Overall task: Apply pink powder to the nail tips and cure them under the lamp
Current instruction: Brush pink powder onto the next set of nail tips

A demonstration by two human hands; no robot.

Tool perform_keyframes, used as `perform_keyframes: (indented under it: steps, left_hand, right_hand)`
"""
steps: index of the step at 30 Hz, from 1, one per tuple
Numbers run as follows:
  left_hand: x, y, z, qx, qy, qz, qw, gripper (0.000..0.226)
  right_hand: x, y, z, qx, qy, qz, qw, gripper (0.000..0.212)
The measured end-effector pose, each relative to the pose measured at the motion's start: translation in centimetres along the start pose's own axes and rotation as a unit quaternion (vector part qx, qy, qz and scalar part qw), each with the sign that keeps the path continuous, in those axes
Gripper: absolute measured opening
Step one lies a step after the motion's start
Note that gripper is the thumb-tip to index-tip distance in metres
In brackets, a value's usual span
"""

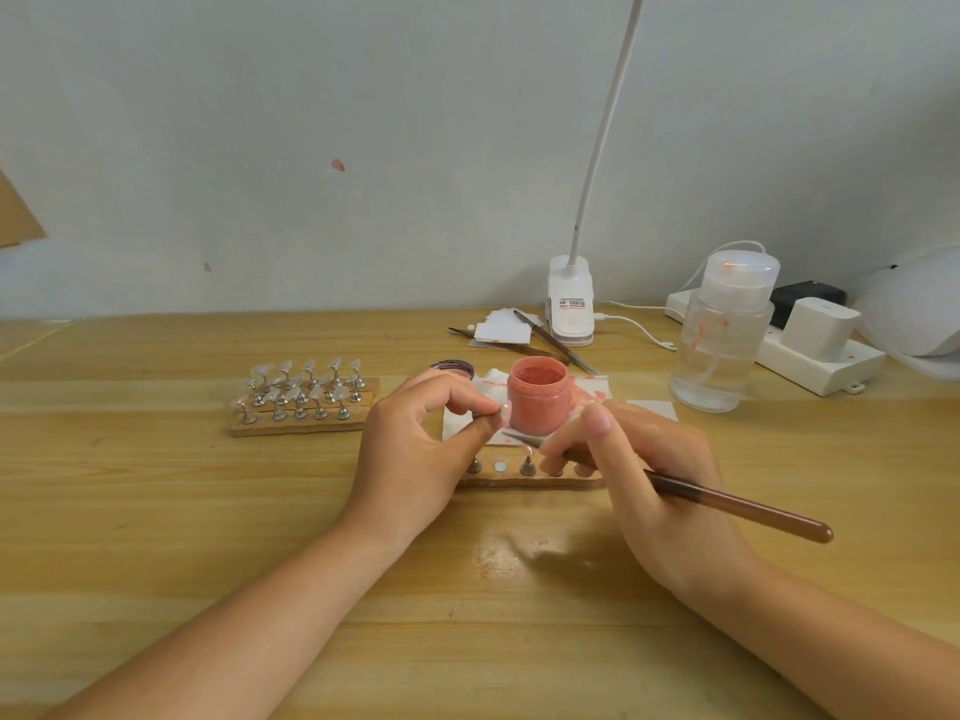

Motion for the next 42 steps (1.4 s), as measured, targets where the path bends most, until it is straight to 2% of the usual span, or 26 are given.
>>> perform_keyframes:
  steps: [4, 8, 11, 16, 21, 25, 30, 34, 38, 42]
  left_hand:
    - [-0.1, 0.2, 0.2, -0.021, -0.019, -0.018, 0.999, 0.021]
    - [0.0, 0.1, 0.2, -0.032, -0.021, -0.021, 0.999, 0.019]
    - [0.0, 0.2, 0.2, -0.026, -0.015, -0.013, 0.999, 0.017]
    - [0.0, 0.1, 0.2, -0.022, -0.017, -0.016, 0.999, 0.016]
    - [0.0, 0.1, 0.2, -0.01, -0.015, -0.011, 1.0, 0.016]
    - [0.0, -0.1, 0.2, -0.009, -0.008, -0.021, 1.0, 0.017]
    - [0.0, 0.0, 0.2, -0.006, -0.012, -0.013, 1.0, 0.012]
    - [0.0, 0.0, 0.2, -0.008, -0.006, -0.02, 1.0, 0.017]
    - [-0.1, 0.0, 0.2, -0.005, -0.006, -0.017, 1.0, 0.02]
    - [-0.1, -0.1, 0.1, 0.001, -0.001, -0.028, 1.0, 0.023]
  right_hand:
    - [0.1, 0.3, -0.9, 0.062, 0.05, 0.011, 0.997, 0.043]
    - [0.3, -0.3, -0.9, 0.023, 0.063, -0.012, 0.998, 0.021]
    - [0.4, -0.1, -0.6, -0.008, 0.048, 0.001, 0.999, 0.015]
    - [0.2, -0.4, -0.1, -0.077, 0.011, -0.049, 0.996, 0.023]
    - [0.1, 0.0, 0.2, -0.091, -0.012, -0.039, 0.995, 0.033]
    - [-0.1, -0.4, 0.0, -0.073, -0.001, -0.068, 0.995, 0.049]
    - [0.1, 0.1, -0.1, -0.079, 0.01, -0.041, 0.996, 0.041]
    - [0.0, 0.2, -0.4, -0.026, 0.015, -0.023, 0.999, 0.049]
    - [0.2, 0.0, -0.1, -0.068, 0.015, -0.033, 0.997, 0.041]
    - [0.0, 0.1, -0.2, -0.045, 0.013, -0.037, 0.998, 0.054]
Point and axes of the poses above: each hand's wrist, its own x-axis towards the middle knuckle, its own z-axis out of the palm, y = z × x, the point moved 7 cm from there along x, towards the middle knuckle, and after that the axes turned 4 degrees about x, right-handed, at the moved point
